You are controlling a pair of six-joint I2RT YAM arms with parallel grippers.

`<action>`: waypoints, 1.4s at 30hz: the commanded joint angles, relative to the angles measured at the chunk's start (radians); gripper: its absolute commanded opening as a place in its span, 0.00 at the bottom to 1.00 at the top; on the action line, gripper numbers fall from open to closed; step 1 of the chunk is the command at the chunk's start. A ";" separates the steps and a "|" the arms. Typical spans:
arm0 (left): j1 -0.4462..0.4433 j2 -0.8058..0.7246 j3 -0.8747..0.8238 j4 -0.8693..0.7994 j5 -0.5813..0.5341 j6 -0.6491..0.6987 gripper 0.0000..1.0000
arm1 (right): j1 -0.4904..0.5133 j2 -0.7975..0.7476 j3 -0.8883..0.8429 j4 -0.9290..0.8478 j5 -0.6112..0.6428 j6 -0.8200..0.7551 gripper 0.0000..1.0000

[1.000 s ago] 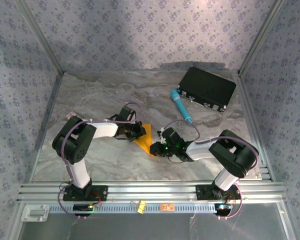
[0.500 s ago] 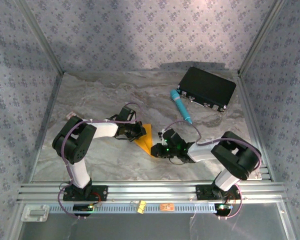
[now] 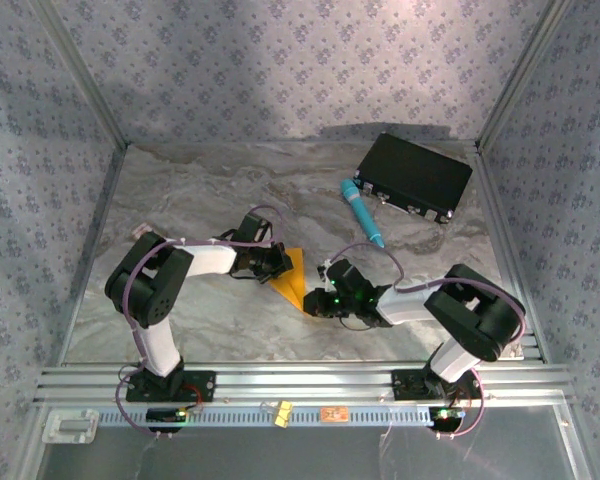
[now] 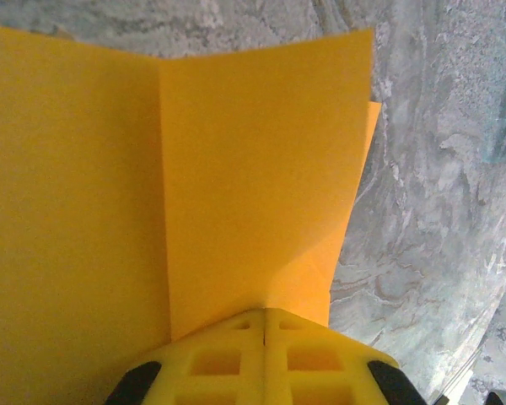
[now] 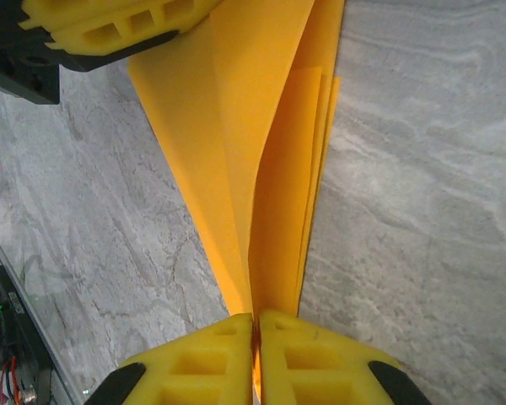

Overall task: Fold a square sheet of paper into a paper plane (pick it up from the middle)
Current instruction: Fourth fold the wing at the center of the table.

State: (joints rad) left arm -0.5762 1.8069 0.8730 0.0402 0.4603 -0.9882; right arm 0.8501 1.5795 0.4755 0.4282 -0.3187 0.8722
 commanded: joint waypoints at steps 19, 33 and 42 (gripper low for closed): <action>0.000 0.037 -0.032 -0.034 -0.035 -0.013 0.00 | 0.036 0.012 -0.052 -0.192 -0.022 -0.007 0.00; 0.005 0.029 -0.034 -0.040 -0.037 -0.010 0.00 | 0.046 -0.016 -0.061 -0.226 0.018 -0.001 0.12; 0.005 0.029 -0.034 -0.040 -0.035 -0.012 0.00 | 0.043 -0.043 -0.053 -0.276 0.055 0.004 0.06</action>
State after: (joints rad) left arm -0.5762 1.8069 0.8654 0.0540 0.4675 -0.9958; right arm 0.8806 1.5303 0.4580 0.3573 -0.2802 0.8730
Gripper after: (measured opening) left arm 0.052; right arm 0.067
